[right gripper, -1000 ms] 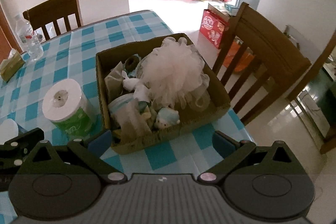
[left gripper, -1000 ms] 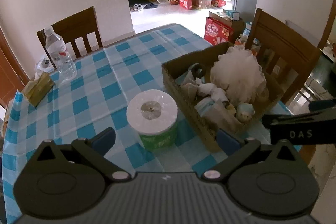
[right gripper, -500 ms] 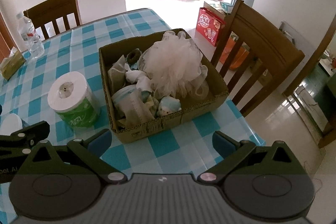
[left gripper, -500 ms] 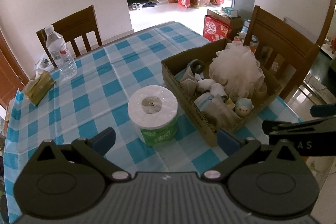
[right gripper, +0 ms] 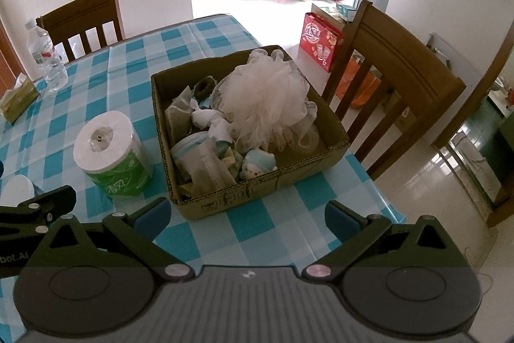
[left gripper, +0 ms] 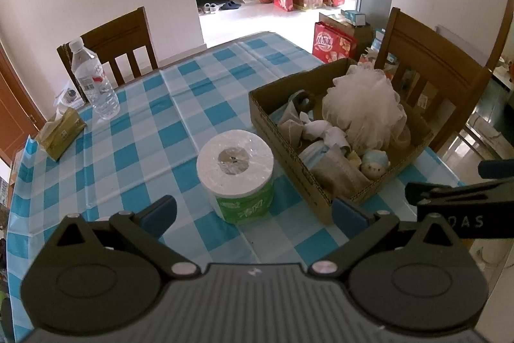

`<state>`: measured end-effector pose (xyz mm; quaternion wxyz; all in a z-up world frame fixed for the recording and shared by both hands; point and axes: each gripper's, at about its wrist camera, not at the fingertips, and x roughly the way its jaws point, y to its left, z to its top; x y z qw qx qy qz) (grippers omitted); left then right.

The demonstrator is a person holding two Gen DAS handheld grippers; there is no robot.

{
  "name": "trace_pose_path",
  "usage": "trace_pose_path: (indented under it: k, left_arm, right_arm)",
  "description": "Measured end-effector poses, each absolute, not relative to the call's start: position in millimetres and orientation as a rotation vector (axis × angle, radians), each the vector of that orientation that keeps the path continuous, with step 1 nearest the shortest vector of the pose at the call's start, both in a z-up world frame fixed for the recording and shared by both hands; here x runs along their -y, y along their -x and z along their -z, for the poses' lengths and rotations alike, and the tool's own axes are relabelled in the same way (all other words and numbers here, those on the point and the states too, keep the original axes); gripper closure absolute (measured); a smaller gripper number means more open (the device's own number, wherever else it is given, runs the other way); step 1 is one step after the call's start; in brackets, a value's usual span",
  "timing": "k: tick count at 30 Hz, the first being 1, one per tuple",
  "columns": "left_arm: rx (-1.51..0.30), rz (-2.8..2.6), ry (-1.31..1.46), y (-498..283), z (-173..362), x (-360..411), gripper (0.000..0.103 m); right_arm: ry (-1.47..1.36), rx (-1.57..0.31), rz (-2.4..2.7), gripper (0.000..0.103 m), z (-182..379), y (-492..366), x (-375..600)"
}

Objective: Organize soft objects

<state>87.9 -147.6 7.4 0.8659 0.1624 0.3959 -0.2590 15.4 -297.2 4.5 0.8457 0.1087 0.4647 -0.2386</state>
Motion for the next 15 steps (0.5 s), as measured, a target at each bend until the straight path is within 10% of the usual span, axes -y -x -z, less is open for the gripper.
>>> trace_pose_path:
  k: [15]
  left_arm:
    - [-0.833, 0.542, -0.341, -88.0, -6.2, 149.2, 0.001]
  right_arm:
    - [-0.228, -0.986, 0.498, 0.0, -4.9, -16.7, 301.4]
